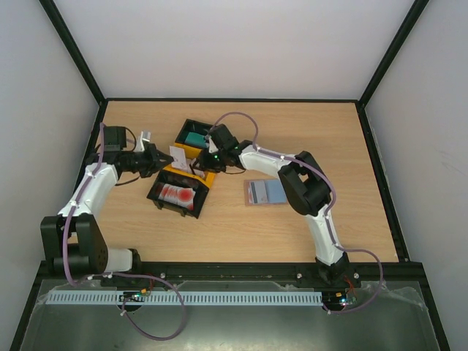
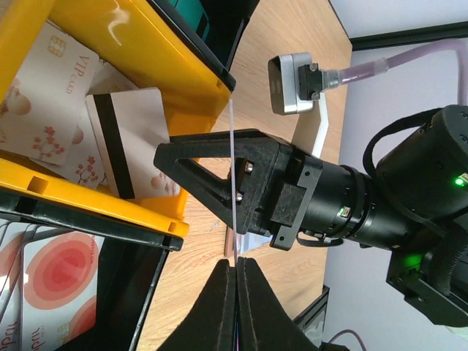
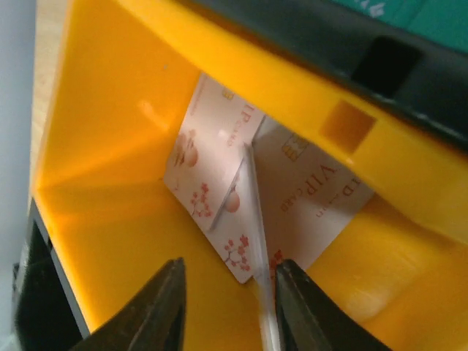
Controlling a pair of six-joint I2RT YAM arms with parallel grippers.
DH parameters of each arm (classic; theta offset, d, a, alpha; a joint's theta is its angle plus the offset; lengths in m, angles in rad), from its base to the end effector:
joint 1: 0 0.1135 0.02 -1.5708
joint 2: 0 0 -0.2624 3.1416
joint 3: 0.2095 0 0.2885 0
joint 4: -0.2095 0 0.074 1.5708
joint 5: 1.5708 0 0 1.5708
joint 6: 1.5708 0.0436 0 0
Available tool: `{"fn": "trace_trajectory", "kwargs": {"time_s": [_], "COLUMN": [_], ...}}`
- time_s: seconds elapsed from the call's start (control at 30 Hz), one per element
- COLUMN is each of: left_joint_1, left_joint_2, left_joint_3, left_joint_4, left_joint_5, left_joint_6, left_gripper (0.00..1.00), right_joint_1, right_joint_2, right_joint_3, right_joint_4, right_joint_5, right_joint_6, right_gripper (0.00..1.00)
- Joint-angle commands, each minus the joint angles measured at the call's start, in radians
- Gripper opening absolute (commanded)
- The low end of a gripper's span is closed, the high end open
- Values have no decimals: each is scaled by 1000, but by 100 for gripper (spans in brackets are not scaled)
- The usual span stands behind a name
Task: Put the credit cards into the card holder
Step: Place the credit card in the storage box, then insert the credit card into the card holder.
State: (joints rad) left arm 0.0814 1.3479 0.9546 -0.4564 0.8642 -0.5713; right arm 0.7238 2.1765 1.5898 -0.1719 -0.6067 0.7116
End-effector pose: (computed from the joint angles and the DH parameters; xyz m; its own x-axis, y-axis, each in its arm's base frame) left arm 0.3148 -0.0076 0.2398 -0.8718 -0.4233 -0.2465 -0.0282 0.5457 -0.8375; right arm 0.3712 0.3612 0.1474 -0.9481 -0.1220 -0.2935 -0.3102 0.5561 0.7710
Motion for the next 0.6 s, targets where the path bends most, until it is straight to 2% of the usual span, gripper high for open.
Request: {"fn": "trace_trajectory", "kwargs": {"time_s": [0.0,0.17,0.27,0.4,0.57], "left_joint_1": [-17,-40,-59,-92,-173], "left_joint_2": [-9,-26,-44,-80,-149], "left_joint_3": [26,24,24,23,17], "left_joint_4": [-24,13,62,137,271], "left_joint_5": [-24,-13,2,27,44], "left_joint_6": [13,-19,-49,-119,-259], "left_gripper": [2,3,2,2,2], "right_joint_1": [9,7,-6,-49,-57], "right_joint_2": [-14,-135,-255,-456,-625], "right_joint_3": [83,53,-52,-253,-460], "right_joint_4": [-173,-224,-186,1,321], "right_joint_5": [141,298,353,220,-25], "right_joint_6": [-72,-71,-42,59,299], "right_gripper": [39,52,56,61,71]}}
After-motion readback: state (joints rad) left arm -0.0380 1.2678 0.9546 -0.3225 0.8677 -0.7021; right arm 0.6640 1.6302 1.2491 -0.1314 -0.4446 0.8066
